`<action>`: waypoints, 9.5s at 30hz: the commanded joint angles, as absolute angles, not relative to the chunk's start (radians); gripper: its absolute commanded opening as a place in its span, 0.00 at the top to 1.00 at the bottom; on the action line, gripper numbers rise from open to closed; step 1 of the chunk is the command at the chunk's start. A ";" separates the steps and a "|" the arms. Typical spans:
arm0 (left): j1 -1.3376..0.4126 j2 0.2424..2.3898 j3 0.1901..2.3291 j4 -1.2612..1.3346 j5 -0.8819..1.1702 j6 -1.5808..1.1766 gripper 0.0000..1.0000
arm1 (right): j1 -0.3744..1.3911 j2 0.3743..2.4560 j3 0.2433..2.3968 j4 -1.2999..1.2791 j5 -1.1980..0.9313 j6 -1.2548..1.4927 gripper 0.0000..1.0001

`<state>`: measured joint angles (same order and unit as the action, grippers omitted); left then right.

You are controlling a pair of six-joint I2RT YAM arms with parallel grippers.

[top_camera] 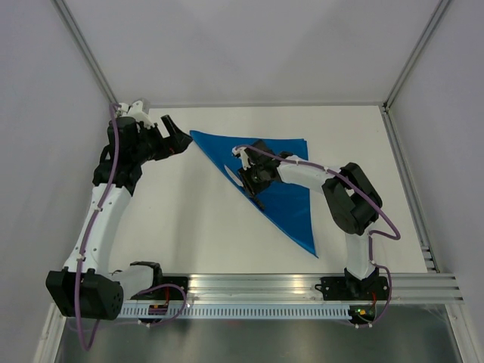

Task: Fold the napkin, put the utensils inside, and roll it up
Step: Place the utensil onto the napkin, then fold the napkin

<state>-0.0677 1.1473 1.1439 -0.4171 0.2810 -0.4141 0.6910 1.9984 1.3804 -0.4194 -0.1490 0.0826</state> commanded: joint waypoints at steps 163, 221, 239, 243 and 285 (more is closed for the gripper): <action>-0.235 1.689 0.922 0.327 0.123 -0.707 0.41 | -0.101 1.733 1.470 -0.523 -0.518 0.061 0.59; -0.052 1.965 1.318 0.199 0.029 -0.692 0.98 | 0.086 1.785 1.537 -0.635 -0.446 -0.057 0.61; -0.190 1.898 1.212 0.366 0.770 -0.252 0.98 | 0.213 1.819 1.536 -0.696 -0.385 -0.089 0.61; -0.247 1.875 1.201 0.276 0.772 -0.149 0.98 | 0.215 1.810 1.532 -0.698 -0.377 -0.094 0.61; -0.701 1.755 1.100 -0.069 0.241 0.250 0.98 | 0.219 1.769 1.470 -0.690 -0.351 -0.106 0.61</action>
